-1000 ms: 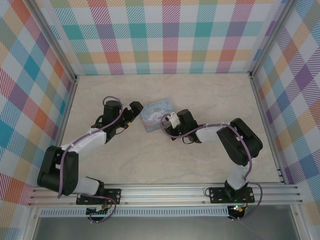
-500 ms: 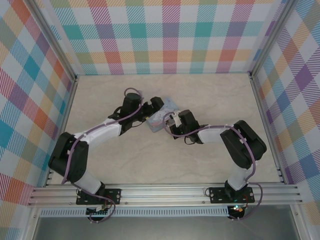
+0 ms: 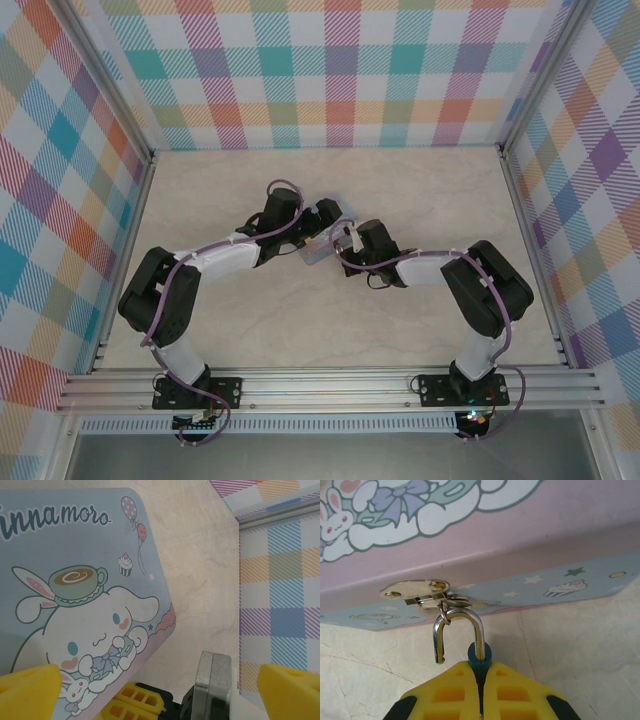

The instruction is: Unlock a padlock with a key

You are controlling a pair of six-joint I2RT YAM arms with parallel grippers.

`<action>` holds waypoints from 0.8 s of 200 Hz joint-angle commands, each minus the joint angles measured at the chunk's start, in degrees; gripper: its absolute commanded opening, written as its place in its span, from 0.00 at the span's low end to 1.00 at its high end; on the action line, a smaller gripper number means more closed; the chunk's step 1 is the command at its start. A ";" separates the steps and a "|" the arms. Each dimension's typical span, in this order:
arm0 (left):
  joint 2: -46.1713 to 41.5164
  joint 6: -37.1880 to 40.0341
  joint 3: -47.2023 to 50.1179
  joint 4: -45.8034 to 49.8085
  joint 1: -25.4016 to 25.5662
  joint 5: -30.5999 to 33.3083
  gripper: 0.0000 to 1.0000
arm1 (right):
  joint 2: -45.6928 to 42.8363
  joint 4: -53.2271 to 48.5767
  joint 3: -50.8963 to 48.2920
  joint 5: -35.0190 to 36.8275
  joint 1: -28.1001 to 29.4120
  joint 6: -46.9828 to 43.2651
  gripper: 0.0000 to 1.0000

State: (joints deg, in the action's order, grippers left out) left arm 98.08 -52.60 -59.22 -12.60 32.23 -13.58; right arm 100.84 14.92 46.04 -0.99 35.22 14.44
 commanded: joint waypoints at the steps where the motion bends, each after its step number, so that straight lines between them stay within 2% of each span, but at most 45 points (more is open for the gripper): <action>1: 0.88 -3.81 3.26 -2.00 0.64 0.92 1.00 | -1.79 -3.71 0.34 0.98 -0.42 3.81 0.00; 32: 0.46 -6.93 6.31 -4.62 1.64 2.03 1.00 | -2.13 -4.92 0.81 2.53 -0.55 5.89 0.00; 53: 0.09 -7.82 7.47 -4.98 2.72 2.91 1.00 | -2.24 -3.88 0.78 0.60 -1.34 7.51 0.00; 97: -0.52 -9.83 10.13 -6.42 3.98 4.09 1.00 | -1.73 1.36 -0.73 -5.86 -5.40 16.78 0.00; 160: 0.40 -11.43 10.73 -7.31 5.39 3.83 1.00 | 0.06 1.96 1.01 -6.99 -6.40 19.84 0.00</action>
State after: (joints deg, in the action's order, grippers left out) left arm 96.68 -61.76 -51.18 -27.62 35.88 -9.74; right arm 99.81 14.52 45.93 -7.68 30.00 31.33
